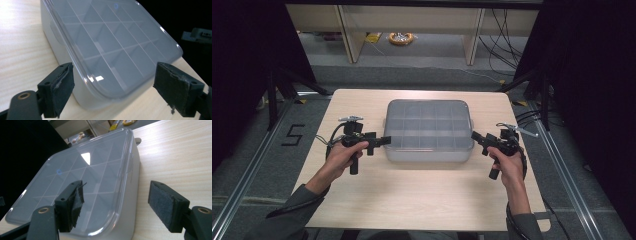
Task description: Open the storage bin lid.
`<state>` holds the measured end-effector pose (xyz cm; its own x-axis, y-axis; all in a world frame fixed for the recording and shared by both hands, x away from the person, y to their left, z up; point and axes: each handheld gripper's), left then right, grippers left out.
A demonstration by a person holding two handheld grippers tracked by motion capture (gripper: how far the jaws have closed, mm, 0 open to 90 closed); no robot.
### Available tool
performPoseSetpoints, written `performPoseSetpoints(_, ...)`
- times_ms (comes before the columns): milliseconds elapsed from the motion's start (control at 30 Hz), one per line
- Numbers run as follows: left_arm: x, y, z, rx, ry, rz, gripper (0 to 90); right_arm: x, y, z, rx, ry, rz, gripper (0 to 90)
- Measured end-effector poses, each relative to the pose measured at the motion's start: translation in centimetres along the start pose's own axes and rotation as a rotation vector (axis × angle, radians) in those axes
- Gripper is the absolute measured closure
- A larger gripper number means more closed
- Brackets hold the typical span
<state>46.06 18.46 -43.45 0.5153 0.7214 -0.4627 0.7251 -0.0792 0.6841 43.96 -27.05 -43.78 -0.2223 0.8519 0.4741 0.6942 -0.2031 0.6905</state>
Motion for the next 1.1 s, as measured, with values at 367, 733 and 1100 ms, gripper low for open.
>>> performPoseSetpoints(367, 1.6, 2.1, 2.1, 0.006, 0.032, -0.046, 16.0, -1.1, 1.9, 2.4, -0.011, -0.013, -0.029, 29.7)
performPoseSetpoints(733, 3.8, 3.8, 4.1, 0.026, 0.036, -0.073, 17.9, -2.0, 2.8, 5.3, 0.004, 0.004, -0.008, 30.5)
performPoseSetpoints(1100, 4.8, 4.0, 4.9, 0.028, 0.018, -0.104, 26.0, -1.3, 2.9, 6.5, 0.038, 0.041, 0.052, 36.6)
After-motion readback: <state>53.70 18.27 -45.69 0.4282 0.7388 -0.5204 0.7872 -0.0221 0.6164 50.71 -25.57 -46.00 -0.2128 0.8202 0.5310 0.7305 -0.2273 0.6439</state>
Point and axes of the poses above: each handheld gripper's, and its own axes: z roughly forward along the jaws, y roughly out of its top, x roughly to its left, and after that the axes turned 7 degrees about x, right-handed
